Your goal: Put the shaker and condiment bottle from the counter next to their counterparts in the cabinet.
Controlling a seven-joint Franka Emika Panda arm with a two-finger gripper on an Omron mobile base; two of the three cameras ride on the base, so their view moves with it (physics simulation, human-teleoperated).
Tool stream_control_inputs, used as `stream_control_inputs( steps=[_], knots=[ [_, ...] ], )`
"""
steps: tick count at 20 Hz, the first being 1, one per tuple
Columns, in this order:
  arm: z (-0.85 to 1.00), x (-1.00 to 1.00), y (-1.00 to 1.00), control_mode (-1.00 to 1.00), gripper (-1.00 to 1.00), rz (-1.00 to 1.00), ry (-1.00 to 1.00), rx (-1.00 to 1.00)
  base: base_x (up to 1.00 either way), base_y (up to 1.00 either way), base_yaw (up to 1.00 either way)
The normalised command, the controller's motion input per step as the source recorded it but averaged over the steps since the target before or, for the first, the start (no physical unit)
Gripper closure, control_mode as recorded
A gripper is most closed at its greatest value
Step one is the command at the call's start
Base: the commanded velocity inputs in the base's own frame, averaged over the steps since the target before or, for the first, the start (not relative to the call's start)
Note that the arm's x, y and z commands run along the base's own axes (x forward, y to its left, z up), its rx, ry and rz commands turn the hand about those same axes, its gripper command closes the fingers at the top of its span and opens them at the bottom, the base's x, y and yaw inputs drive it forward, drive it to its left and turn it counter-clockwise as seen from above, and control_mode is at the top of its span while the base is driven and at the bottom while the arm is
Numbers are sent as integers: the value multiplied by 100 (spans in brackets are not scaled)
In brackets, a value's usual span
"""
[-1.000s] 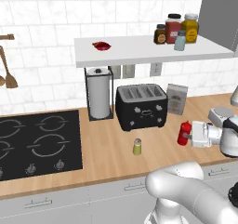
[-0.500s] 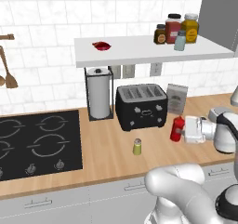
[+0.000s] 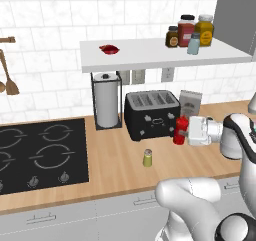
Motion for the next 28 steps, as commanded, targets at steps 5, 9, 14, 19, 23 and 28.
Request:
stream_control_inputs(
  steps=[5, 9, 14, 19, 23, 28],
  knots=[
    [48, 0, 43, -100, 100, 0, 0, 0, 0, 0, 0],
    [45, 0, 38, -100, 100, 0, 0, 0, 0, 0, 0],
    [45, 0, 27, -100, 100, 0, 0, 0, 0, 0, 0],
    [50, 0, 15, -100, 100, 0, 0, 0, 0, 0, 0],
    [51, 0, 9, -100, 100, 0, 0, 0, 0, 0, 0],
    [46, 0, 1, -100, 100, 0, 0, 1, 0, 0, 0]
  ],
)
